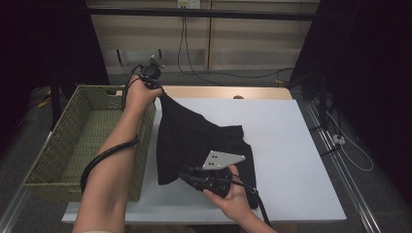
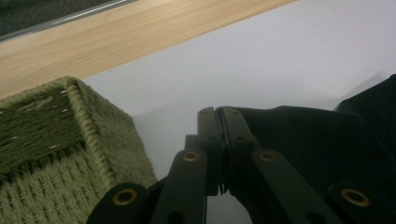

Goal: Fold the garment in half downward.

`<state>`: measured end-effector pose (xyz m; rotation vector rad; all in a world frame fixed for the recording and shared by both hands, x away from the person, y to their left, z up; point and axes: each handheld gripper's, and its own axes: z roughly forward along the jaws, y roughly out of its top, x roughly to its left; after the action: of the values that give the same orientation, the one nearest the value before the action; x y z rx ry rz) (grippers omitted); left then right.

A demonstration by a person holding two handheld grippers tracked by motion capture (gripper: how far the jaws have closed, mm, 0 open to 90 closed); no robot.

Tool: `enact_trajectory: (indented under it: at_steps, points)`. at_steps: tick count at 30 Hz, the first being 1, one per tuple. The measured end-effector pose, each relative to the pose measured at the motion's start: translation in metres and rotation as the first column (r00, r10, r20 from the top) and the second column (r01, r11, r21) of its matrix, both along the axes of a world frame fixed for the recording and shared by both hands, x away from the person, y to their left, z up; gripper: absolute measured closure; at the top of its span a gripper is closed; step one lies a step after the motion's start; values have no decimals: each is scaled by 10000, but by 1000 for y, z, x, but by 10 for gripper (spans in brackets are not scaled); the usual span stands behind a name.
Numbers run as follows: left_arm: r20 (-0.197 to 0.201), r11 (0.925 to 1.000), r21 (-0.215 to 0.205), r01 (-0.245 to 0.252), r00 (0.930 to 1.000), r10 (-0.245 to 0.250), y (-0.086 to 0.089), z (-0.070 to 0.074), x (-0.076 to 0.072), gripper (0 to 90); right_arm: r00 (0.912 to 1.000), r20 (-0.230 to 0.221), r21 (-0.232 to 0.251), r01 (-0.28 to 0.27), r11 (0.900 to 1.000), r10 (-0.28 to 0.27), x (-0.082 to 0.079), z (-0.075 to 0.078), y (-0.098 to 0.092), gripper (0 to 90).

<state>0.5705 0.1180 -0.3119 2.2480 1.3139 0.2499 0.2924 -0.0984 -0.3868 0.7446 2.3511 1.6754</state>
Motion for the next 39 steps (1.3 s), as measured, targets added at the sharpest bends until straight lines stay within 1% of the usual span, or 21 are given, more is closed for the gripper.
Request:
enact_trajectory:
  at_steps: [5, 11, 14, 16, 19, 20, 21, 24, 26, 27, 28, 30, 34, 37, 39]
  points:
    - [7, 10000, -42, -41, 10000, 41, 4, 3, 1, 878, 9999, 132, 122, 4, 9999, -6, 0, 5, 3, 798]
    - [57, 10000, 9, 11, 10000, -11, 7, 7, 3, 878, 9998, 216, 51, 26, 10000, -27, 0, 6, 6, 798]
    - [45, 10000, -37, 33, 10000, -33, 9, 10, 4, 878, 9996, 288, 35, 44, 10000, -45, 1, 7, 8, 798]
    - [-7, 9999, -97, -54, 10000, 54, 9, 13, 4, 878, 9995, 320, 5, 64, 10000, -64, 1, 8, 10, 797]
    - [-58, 10000, -25, 8, 10000, -8, 12, 15, 5, 878, 9994, 335, -5, 29, 10000, -28, 2, 9, 12, 798]
    - [-103, 10000, -55, -70, 9999, 69, 13, 15, 5, 878, 9994, 359, -33, 11, 10000, -10, 2, 9, 13, 797]
    - [-65, 10000, -51, -37, 10000, 37, 14, 15, 5, 878, 9994, 356, -28, 5, 10000, -4, 2, 9, 14, 798]
    - [-133, 10000, -74, -11, 9999, 10, 17, 16, 6, 878, 9995, 324, 1, -6, 10000, 6, 3, 9, 16, 797]
    - [-164, 9998, -139, -117, 9998, 115, 17, 17, 5, 878, 9995, 317, 6, -26, 10000, 26, 3, 9, 17, 797]
    - [-153, 9999, -75, -86, 9998, 85, 19, 17, 5, 878, 9994, 336, -1, -29, 10000, 29, 3, 10, 17, 797]
    - [-139, 9998, -162, -143, 9998, 141, 20, 18, 5, 878, 9992, 394, -53, -53, 10000, 55, 3, 12, 19, 797]
    - [-179, 9998, -216, -53, 9998, 49, 23, 20, 5, 878, 9990, 440, -58, -55, 10000, 57, 3, 13, 19, 797]
    - [-274, 9997, -241, -83, 9996, 77, 25, 23, 7, 878, 9992, 392, -54, -10, 10000, 13, 3, 13, 22, 797]
    - [-277, 9998, -209, -41, 9996, 35, 26, 22, 8, 878, 9992, 402, -118, 0, 9999, 5, 4, 14, 24, 797]
    - [-285, 9996, -269, -83, 9996, 75, 27, 23, 9, 878, 9992, 408, -131, 17, 9999, -12, 4, 14, 24, 797]
